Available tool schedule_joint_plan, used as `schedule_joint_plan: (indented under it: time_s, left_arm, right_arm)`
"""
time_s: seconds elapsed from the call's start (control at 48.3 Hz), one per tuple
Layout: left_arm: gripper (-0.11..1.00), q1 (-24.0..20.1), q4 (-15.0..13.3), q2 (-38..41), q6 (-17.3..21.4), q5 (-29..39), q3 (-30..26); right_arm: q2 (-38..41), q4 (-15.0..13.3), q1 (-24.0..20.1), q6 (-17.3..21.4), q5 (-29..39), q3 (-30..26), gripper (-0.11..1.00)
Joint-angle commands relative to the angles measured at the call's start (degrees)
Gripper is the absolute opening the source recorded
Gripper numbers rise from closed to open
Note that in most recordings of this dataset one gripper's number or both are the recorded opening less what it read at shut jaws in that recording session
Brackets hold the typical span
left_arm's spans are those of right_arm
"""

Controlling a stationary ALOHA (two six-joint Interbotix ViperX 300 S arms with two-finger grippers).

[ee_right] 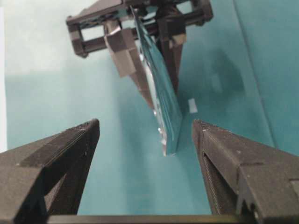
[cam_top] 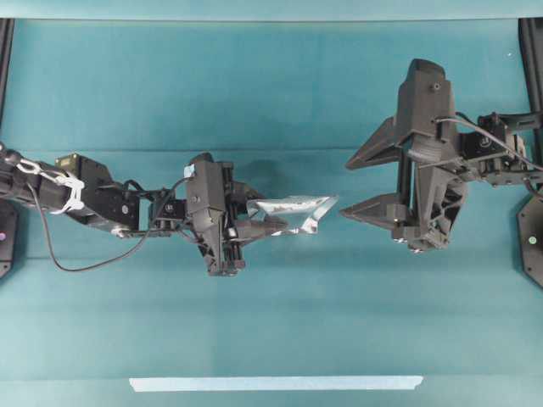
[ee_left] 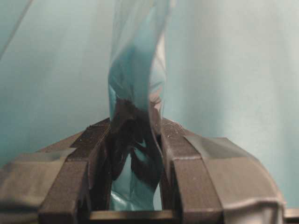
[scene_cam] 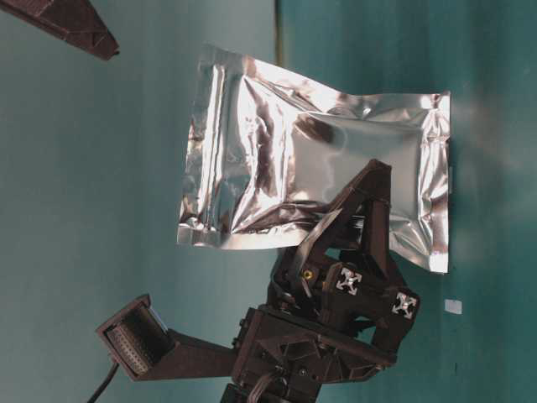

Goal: Hand over the silver zip bag and make it stand upright.
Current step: 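Hold the bag upright in the left gripper while the right stays open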

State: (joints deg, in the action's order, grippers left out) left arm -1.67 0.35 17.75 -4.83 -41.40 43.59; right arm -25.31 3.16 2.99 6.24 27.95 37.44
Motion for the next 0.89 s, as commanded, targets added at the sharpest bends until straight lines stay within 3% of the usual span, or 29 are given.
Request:
schedule_joint_plan:
  time_s: [0.0, 0.869]
  left_arm:
    - [0.27, 0.6, 0.1, -0.4, -0.2, -0.1, -0.2]
    - [0.27, 0.9, 0.1, -0.4, -0.1, 0.2, -0.1]
  right_arm:
    - [-0.5, 0.3, -0.2, 0.5, -0.3, -0.5, 0.85]
    - [-0.2, 0.4, -0.7, 0.7, -0.4, -0.5, 0.85]
